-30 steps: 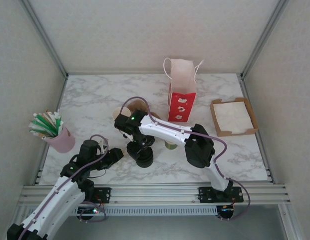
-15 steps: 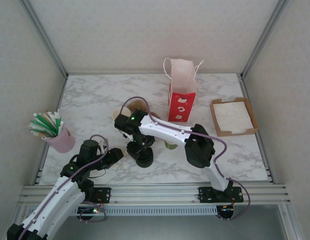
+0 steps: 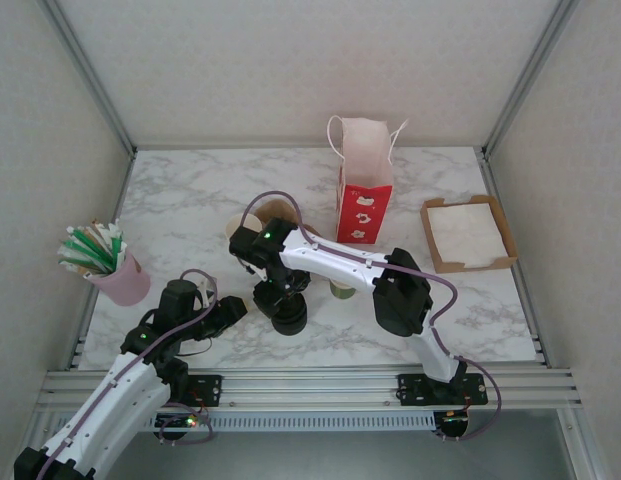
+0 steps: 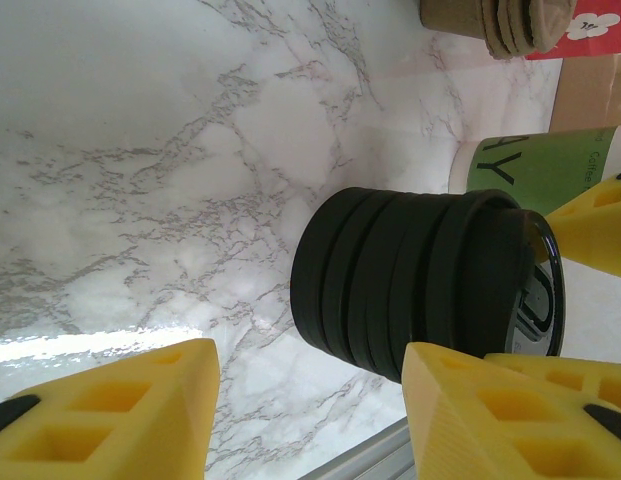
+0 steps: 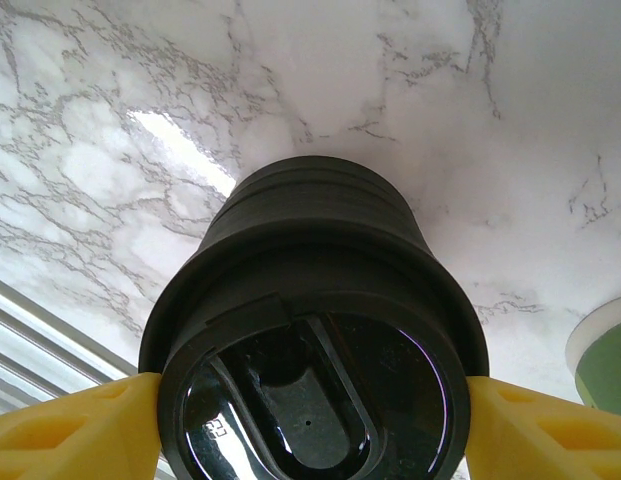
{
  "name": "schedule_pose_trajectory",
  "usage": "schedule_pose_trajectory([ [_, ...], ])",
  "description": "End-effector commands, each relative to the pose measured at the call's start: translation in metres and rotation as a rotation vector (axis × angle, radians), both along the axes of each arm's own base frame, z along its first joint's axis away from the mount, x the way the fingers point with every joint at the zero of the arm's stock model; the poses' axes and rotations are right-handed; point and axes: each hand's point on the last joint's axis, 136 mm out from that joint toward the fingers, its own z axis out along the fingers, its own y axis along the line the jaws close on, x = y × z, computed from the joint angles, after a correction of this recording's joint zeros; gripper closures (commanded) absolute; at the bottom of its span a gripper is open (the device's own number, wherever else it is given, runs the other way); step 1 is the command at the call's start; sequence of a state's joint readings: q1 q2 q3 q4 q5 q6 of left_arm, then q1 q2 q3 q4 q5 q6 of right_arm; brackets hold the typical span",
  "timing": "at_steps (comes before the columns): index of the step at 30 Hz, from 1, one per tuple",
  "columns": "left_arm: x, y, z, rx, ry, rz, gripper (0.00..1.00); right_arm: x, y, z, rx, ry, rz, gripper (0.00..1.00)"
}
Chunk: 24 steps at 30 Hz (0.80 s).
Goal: Pack the takeout coffee
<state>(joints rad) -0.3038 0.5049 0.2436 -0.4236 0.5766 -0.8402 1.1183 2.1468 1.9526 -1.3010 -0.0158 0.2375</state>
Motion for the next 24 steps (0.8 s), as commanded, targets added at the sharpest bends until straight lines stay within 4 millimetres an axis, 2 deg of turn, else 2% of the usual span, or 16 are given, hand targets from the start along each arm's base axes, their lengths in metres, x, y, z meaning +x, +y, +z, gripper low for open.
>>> schedule_pose_trajectory([
  [1,0.0,0.004,-0.002,0.015,-0.001,0.01,0.49,0.001,0.003,0.029,0.054,-0.052,-0.009,0.26],
  [8,0.001,0.004,0.002,0.011,-0.01,0.011,0.49,0.005,0.002,0.045,0.092,-0.093,-0.029,0.26],
  [15,0.006,0.004,0.03,0.002,-0.086,0.016,0.47,0.01,-0.001,0.073,0.186,-0.164,-0.059,0.26],
  [20,0.013,0.008,0.062,0.0,-0.173,0.045,0.27,0.016,-0.014,0.091,0.255,-0.23,-0.108,0.26],
  [24,0.018,0.009,0.084,0.003,-0.217,0.054,0.08,0.022,-0.035,0.103,0.297,-0.288,-0.162,0.25],
])
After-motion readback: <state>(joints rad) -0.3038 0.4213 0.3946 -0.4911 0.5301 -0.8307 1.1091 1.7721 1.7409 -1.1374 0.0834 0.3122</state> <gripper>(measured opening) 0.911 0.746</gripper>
